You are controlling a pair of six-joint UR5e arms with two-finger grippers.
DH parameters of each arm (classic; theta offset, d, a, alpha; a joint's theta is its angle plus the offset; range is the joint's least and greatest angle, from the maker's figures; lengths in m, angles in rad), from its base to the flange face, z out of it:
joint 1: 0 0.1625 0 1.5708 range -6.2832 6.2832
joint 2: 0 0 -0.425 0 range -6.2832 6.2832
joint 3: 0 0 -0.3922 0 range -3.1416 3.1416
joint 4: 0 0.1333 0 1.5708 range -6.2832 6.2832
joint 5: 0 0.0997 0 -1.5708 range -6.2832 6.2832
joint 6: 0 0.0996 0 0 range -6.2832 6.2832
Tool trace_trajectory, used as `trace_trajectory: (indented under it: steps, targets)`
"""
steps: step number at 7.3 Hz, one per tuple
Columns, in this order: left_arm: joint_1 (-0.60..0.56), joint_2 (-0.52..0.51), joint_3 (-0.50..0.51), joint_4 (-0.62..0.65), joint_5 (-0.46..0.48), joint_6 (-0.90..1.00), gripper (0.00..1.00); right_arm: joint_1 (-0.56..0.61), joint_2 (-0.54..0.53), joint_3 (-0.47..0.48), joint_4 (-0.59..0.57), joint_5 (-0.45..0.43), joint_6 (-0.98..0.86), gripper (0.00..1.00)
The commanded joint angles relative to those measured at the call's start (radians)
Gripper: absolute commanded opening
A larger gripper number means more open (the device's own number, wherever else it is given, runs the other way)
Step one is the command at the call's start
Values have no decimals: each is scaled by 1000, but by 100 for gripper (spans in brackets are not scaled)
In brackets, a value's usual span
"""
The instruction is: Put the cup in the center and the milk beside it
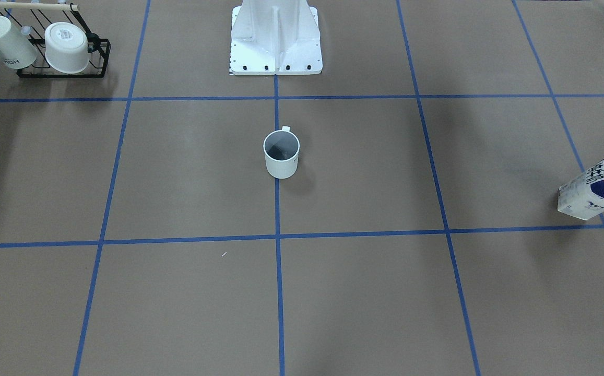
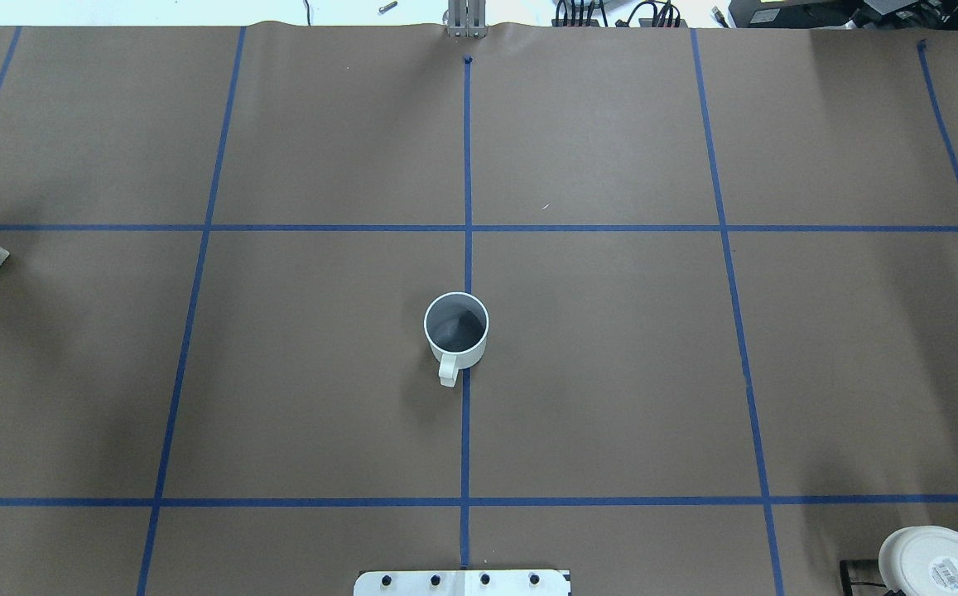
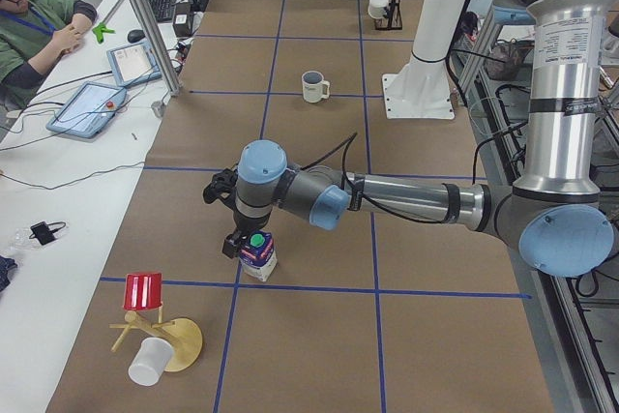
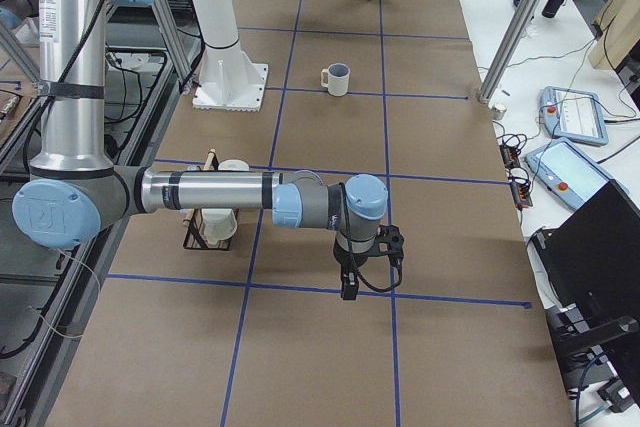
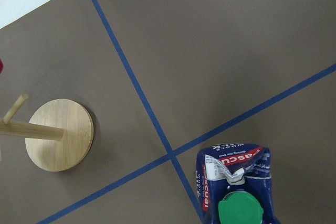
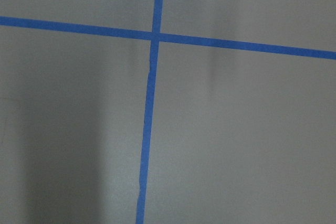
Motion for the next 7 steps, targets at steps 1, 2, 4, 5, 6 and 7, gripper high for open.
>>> trace_trajectory:
  steps: [1, 2, 4, 5, 6, 7]
  targets:
    - [72, -1, 52, -87, 0, -55, 99, 0, 0, -2, 2, 1, 0, 100]
    - [83, -13, 93, -119, 0, -55, 98, 0, 0, -4, 2, 4, 0, 100]
    - [103, -45, 168, -157, 1, -58, 91, 0, -1, -11, 4, 6, 2, 100]
    - [110, -47, 175, -161, 0, -74, 56, 0, -1, -11, 4, 12, 2, 100]
    - [115, -47, 175, -161, 0, -81, 16, 0, -1, -11, 4, 12, 2, 100]
    - [115, -47, 175, -162, 0, -80, 0, 0, -1, -11, 4, 12, 2, 100]
